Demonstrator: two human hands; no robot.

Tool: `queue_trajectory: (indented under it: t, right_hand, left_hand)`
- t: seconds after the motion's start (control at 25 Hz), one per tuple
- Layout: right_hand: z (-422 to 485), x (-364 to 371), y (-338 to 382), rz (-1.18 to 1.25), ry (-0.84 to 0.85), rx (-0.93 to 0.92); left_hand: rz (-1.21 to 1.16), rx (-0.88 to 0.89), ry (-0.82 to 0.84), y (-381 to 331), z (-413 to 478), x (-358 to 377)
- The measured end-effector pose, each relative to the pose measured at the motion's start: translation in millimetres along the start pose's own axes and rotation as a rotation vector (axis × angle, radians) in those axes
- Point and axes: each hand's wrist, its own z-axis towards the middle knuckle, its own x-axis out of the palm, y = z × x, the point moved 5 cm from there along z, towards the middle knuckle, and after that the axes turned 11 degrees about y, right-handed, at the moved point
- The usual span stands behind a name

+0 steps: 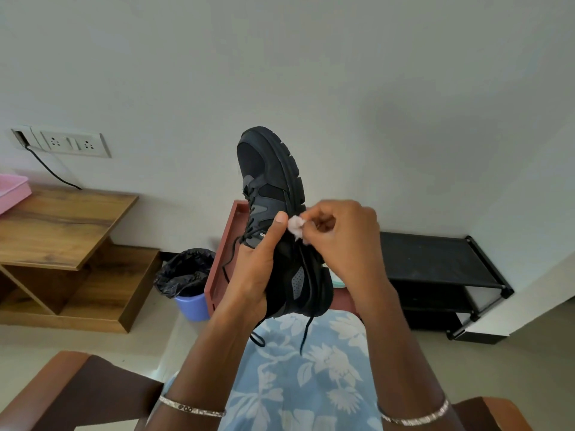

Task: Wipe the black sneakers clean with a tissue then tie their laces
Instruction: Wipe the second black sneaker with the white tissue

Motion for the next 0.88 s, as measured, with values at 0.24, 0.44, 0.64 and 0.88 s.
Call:
queue_trajectory:
  t: [0.24, 0.44, 0.64, 0.88]
  right_hand:
    - [0, 9, 0, -0.062, -0.024, -0.172]
    - [-37, 3, -12, -0.167, 0.104, -0.200]
    - [-49, 3, -12, -0.102, 0.229, -0.110]
    - [-28, 24, -4, 0.015, -0.062, -0.116]
  left_hand:
    - [0.005, 0.042, -0.038, -6, 4, -7]
    - [-0.016, 0.019, -0.119, -7, 11, -17]
    - [-0.107, -0.005, -0.133, -5, 15, -23]
    - [-0.066, 0.014, -0.154, -10, 16, -32]
